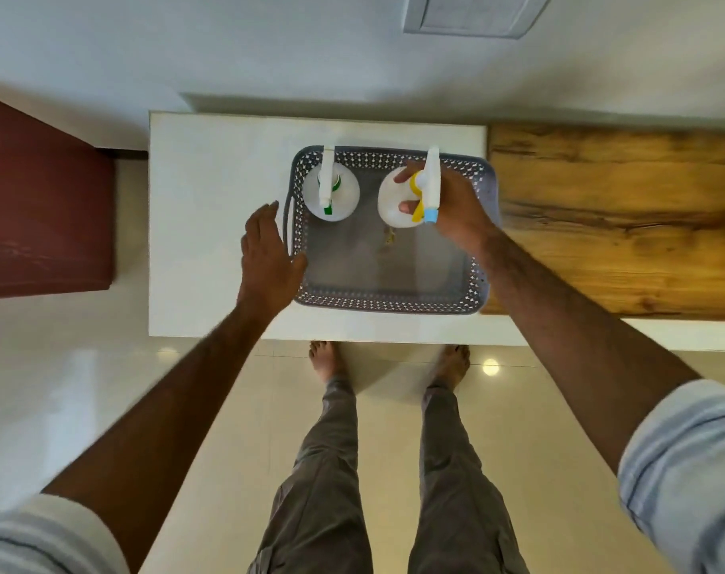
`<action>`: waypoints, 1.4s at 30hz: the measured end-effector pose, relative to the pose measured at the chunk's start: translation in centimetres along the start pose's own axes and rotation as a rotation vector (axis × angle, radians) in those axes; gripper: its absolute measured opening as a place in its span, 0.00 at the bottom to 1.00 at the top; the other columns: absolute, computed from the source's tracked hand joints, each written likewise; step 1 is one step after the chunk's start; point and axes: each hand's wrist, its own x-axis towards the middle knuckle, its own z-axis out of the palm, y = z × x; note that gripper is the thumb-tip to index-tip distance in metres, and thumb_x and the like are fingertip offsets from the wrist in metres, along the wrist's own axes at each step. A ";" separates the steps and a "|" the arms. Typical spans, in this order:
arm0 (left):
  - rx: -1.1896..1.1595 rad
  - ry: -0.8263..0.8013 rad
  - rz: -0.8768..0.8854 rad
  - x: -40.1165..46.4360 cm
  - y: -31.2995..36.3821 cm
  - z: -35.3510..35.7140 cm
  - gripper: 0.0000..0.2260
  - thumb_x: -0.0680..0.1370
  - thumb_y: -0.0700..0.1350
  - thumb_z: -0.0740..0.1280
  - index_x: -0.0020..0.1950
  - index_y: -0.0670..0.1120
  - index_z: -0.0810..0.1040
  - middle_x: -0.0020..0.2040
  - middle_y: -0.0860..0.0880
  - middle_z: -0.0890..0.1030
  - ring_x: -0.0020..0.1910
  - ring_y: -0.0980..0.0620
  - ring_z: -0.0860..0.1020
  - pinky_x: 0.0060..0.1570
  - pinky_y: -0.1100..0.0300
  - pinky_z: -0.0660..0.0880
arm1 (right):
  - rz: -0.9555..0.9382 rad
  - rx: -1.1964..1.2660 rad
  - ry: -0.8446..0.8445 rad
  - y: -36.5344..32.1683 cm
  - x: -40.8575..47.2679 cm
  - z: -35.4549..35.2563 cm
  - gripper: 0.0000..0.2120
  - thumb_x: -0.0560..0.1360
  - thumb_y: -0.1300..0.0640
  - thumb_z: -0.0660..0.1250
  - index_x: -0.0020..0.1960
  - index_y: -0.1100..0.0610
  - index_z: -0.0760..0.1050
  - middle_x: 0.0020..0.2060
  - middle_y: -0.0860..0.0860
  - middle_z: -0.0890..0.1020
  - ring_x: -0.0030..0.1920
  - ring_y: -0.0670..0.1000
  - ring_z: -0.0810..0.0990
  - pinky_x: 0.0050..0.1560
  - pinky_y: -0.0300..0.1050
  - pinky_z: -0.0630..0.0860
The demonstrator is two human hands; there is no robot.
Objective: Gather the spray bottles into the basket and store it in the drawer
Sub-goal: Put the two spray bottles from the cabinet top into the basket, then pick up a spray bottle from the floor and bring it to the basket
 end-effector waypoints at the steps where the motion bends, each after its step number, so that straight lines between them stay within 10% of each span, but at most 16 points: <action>1: -0.048 -0.074 -0.041 0.8 -0.5 -0.1 0.35 0.77 0.38 0.69 0.80 0.38 0.55 0.78 0.39 0.61 0.78 0.41 0.61 0.77 0.50 0.60 | -0.003 -0.008 -0.002 0.3 0.6 0.4 0.18 0.69 0.69 0.76 0.58 0.67 0.79 0.58 0.58 0.81 0.57 0.50 0.77 0.57 0.38 0.75; 14: -0.168 -0.252 -0.009 2.1 -1.9 0.1 0.34 0.78 0.38 0.66 0.81 0.49 0.55 0.75 0.45 0.67 0.74 0.48 0.64 0.70 0.52 0.68 | 0.047 -0.028 -0.052 1.7 2.6 3.8 0.26 0.67 0.70 0.76 0.64 0.63 0.76 0.62 0.58 0.80 0.61 0.52 0.77 0.64 0.52 0.75; 25: 0.443 -0.170 0.053 -6.2 1.2 -7.1 0.34 0.82 0.56 0.59 0.82 0.43 0.49 0.82 0.40 0.52 0.81 0.38 0.54 0.77 0.39 0.58 | 0.272 -0.768 -0.151 -2.0 -9.7 3.8 0.41 0.74 0.46 0.71 0.77 0.61 0.56 0.76 0.60 0.62 0.76 0.62 0.60 0.76 0.58 0.61; 42: 0.572 0.447 -0.661 -42.0 3.6 -21.0 0.37 0.80 0.67 0.40 0.82 0.45 0.47 0.83 0.40 0.47 0.81 0.37 0.48 0.77 0.34 0.51 | -1.280 -1.175 -0.522 -31.4 -25.8 15.8 0.44 0.76 0.31 0.55 0.82 0.56 0.50 0.81 0.57 0.54 0.80 0.59 0.55 0.77 0.66 0.54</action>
